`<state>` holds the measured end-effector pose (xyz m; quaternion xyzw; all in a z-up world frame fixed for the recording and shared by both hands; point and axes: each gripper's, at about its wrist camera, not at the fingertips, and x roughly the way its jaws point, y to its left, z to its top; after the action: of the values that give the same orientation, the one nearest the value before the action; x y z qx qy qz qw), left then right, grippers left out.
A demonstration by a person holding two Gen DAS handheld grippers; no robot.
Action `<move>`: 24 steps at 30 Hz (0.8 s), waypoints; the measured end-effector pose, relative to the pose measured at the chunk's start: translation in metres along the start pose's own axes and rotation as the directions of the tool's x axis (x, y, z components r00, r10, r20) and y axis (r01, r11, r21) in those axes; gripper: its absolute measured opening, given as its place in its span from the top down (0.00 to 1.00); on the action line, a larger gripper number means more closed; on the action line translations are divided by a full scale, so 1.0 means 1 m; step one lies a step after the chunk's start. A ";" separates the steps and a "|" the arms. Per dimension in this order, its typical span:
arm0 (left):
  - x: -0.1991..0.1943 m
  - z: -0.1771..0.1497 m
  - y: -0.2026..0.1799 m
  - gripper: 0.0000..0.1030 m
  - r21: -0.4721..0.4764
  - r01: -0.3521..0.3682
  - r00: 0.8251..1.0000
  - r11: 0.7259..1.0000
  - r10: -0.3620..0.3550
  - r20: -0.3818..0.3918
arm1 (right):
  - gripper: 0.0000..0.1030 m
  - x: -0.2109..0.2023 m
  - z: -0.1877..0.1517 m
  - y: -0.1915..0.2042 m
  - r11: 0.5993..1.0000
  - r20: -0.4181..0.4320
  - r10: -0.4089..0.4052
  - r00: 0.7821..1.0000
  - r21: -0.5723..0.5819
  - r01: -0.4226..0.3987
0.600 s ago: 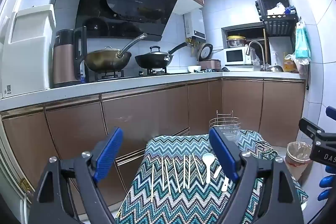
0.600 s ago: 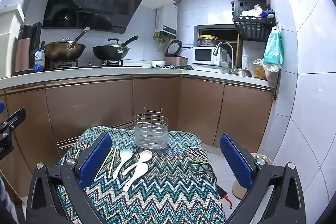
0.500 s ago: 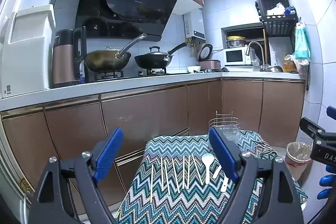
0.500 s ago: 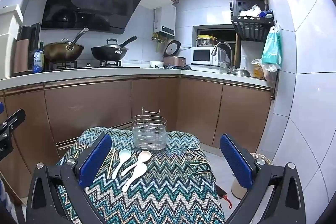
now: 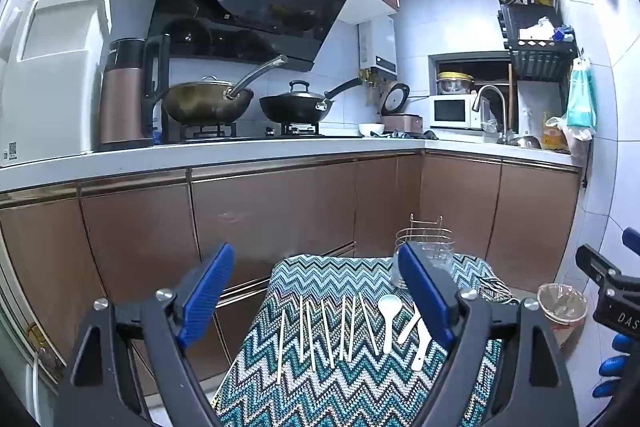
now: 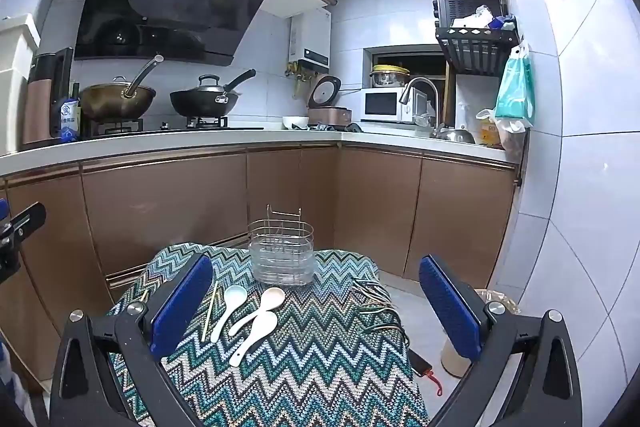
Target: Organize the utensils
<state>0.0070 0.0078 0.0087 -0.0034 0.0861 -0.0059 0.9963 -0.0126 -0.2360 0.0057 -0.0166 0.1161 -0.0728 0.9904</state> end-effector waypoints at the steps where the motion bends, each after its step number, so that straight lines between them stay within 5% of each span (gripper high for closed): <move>1: 0.000 0.001 0.001 0.19 -0.001 0.000 1.000 1.000 0.000 0.002 | 0.00 0.001 0.000 0.000 1.000 0.000 0.003 1.000 0.002 -0.003; 24: 0.006 0.002 0.008 0.18 -0.047 -0.027 0.998 0.999 0.030 0.061 | 0.00 0.010 0.004 0.011 0.998 0.009 -0.046 0.999 -0.052 0.046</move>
<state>0.0134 0.0157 0.0097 -0.0253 0.0553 0.0103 0.9981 -0.0007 -0.2268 0.0068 -0.0454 0.1138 -0.0924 0.9882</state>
